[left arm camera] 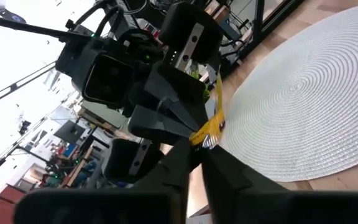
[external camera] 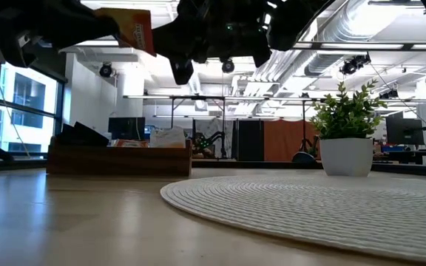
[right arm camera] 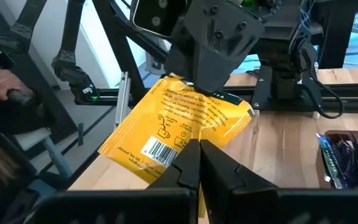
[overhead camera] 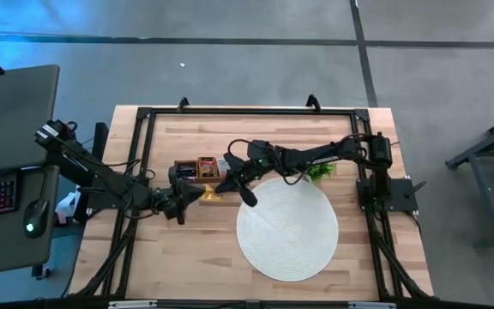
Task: Pick & Place Tea
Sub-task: Put the yellow tea bag into the middle section of the wooden organizer, then return to Home Position
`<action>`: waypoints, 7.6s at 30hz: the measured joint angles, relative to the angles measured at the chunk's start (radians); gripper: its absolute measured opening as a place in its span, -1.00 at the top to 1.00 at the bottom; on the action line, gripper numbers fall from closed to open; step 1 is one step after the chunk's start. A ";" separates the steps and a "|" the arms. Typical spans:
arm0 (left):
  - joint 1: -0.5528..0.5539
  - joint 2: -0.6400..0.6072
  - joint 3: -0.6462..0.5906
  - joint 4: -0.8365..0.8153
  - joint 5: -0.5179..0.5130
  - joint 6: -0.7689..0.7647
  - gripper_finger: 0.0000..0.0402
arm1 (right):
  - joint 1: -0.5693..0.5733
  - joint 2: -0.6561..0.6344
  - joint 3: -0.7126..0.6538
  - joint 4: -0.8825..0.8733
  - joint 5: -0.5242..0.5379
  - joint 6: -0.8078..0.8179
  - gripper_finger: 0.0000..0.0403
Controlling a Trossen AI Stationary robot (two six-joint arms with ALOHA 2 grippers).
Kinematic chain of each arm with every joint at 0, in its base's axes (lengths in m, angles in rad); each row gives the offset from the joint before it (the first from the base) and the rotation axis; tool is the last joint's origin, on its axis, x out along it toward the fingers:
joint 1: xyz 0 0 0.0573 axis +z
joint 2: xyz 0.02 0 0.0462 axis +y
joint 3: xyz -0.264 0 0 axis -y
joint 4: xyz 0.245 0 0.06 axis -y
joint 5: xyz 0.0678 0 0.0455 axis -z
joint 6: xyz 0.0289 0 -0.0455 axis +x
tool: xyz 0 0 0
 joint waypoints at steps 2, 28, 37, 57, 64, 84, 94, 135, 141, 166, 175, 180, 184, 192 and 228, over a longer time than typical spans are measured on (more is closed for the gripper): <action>0.000 0.000 0.000 0.000 0.001 0.000 0.90 | 0.004 0.000 0.000 -0.004 0.001 -0.001 0.99; 0.000 -0.013 0.031 -0.119 -0.227 -0.197 1.00 | -0.018 -0.027 0.000 -0.039 0.183 -0.074 0.26; 0.191 -0.022 0.319 -0.856 0.003 -0.803 1.00 | -0.038 -0.236 0.001 -0.511 0.362 -0.211 0.25; 0.760 0.442 0.649 -1.382 0.580 -0.715 1.00 | 0.149 -0.248 -0.001 -0.889 0.395 -0.080 0.28; 0.759 0.514 0.683 -1.400 0.562 -0.662 1.00 | 0.176 -0.248 -0.001 -0.891 0.488 -0.122 0.28; 0.759 0.594 0.884 -1.638 0.499 -0.605 1.00 | 0.177 -0.248 -0.001 -0.903 0.492 -0.126 0.28; 0.759 0.713 0.884 -1.626 0.450 -0.616 0.98 | 0.177 -0.248 -0.001 -0.896 0.492 -0.137 0.28; 0.752 -0.586 0.210 -0.924 0.683 -0.901 0.42 | 0.069 -1.026 -0.741 -0.268 0.411 -0.221 0.28; 0.752 -0.848 0.065 -0.843 0.639 -0.885 0.42 | 0.034 -1.360 -0.955 -0.230 0.413 -0.130 0.28; 0.752 -0.873 -0.234 -0.458 0.704 -0.921 0.42 | 0.034 -1.933 -1.248 -0.319 0.427 -0.132 0.28; 0.752 -0.872 -0.252 -0.557 0.712 -0.913 0.42 | 0.033 -1.933 -1.265 -0.295 0.433 -0.171 0.28; 0.752 -0.848 -0.249 -0.589 0.792 -0.923 0.42 | 0.033 -1.933 -1.265 -0.302 0.433 -0.176 0.27; 0.752 -0.846 -0.251 -0.591 0.783 -0.924 0.42 | 0.033 -1.933 -1.265 -0.313 0.433 -0.176 0.28; 0.752 -0.846 -0.252 -0.591 0.781 -0.924 0.42 | 0.033 -1.933 -1.265 -0.316 0.433 -0.176 0.28; 0.752 -0.846 -0.253 -0.591 0.778 -0.924 0.42 | 0.033 -1.933 -1.265 -0.316 0.432 -0.186 0.27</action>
